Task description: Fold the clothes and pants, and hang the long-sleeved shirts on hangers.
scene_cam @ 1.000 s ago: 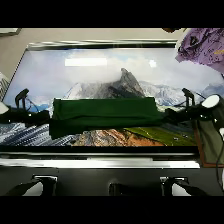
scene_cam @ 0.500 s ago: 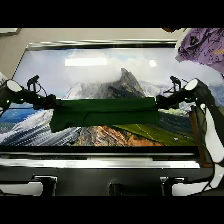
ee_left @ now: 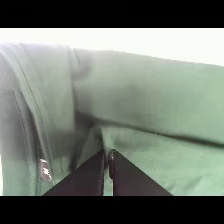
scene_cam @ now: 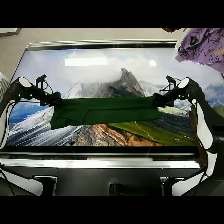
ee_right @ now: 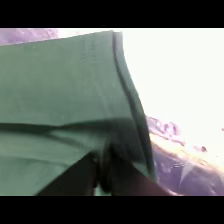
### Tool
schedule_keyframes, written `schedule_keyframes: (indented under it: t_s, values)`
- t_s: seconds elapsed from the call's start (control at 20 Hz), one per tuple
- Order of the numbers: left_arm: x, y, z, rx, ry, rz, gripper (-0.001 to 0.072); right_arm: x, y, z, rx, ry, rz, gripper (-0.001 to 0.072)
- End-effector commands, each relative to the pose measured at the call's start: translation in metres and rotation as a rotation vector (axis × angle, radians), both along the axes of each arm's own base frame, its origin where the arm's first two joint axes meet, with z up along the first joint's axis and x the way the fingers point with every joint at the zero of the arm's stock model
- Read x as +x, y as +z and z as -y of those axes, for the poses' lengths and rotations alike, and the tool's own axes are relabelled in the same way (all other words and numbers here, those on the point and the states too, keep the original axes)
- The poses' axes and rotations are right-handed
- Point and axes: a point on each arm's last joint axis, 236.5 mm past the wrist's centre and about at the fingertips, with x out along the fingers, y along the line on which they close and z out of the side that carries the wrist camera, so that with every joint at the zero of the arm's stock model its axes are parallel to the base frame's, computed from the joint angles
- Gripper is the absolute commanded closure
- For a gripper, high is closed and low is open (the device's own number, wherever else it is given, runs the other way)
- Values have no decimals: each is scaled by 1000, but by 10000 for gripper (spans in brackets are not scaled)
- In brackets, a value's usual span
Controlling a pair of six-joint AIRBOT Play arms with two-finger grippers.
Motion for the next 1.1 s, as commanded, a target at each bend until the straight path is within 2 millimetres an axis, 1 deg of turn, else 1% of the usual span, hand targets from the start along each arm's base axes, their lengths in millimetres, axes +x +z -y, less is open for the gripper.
schedule_keyframes:
  t_s: [0.0, 0.05, 0.1, 0.15, 0.2, 0.25, 0.3, 0.35, 0.4, 0.45, 0.5, 0.65, 0.75, 0.9, 1.05]
  values:
    - [7, -2, 0, 1, 4, 12, 562, -3, 1, -4, 29, -48, -44, 353]
    - [11, 3, -1, 3, 3, 25, 409, -6, 7, -5, 33, -34, -53, 318]
    - [15, 10, -1, 4, -2, 38, 255, -7, 17, -3, 31, -24, -52, 246]
    - [18, 19, -1, 4, -10, 48, 202, -6, 28, 3, 34, -25, -44, 209]
    - [21, 30, -2, 4, -19, 59, 162, -5, 37, 15, 41, -47, -35, 202]
    - [25, 42, -3, 8, -26, 78, 162, -5, 44, 30, 59, -80, -31, 168]
    - [29, 55, -6, 21, -29, 105, 162, -8, 47, 45, 98, -114, -38, 167]
    - [34, 68, -9, 29, -27, 138, 162, -10, 48, 55, 146, -143, -39, 165]
    - [37, 79, -10, 35, -25, 165, 162, -11, 49, 62, 207, -164, -42, 162]
    - [38, 88, -10, 38, -25, 184, 161, -10, 48, 63, 262, -177, -41, 143]
    - [38, 94, -10, 40, -26, 196, 161, -9, 44, 60, 312, -175, -45, 93]
    - [38, 97, -9, 39, -23, 200, 162, -6, 27, 43, 399, -154, -70, 85]
    - [37, 97, -9, 38, -24, 197, 161, -5, 14, 30, 433, -140, -95, 50]
    - [37, 97, -9, 37, -25, 194, 162, -7, -2, 13, 434, -107, -124, 51]
    - [37, 97, -9, 34, -19, 191, 162, -2, -10, -3, 421, -90, -121, 54]
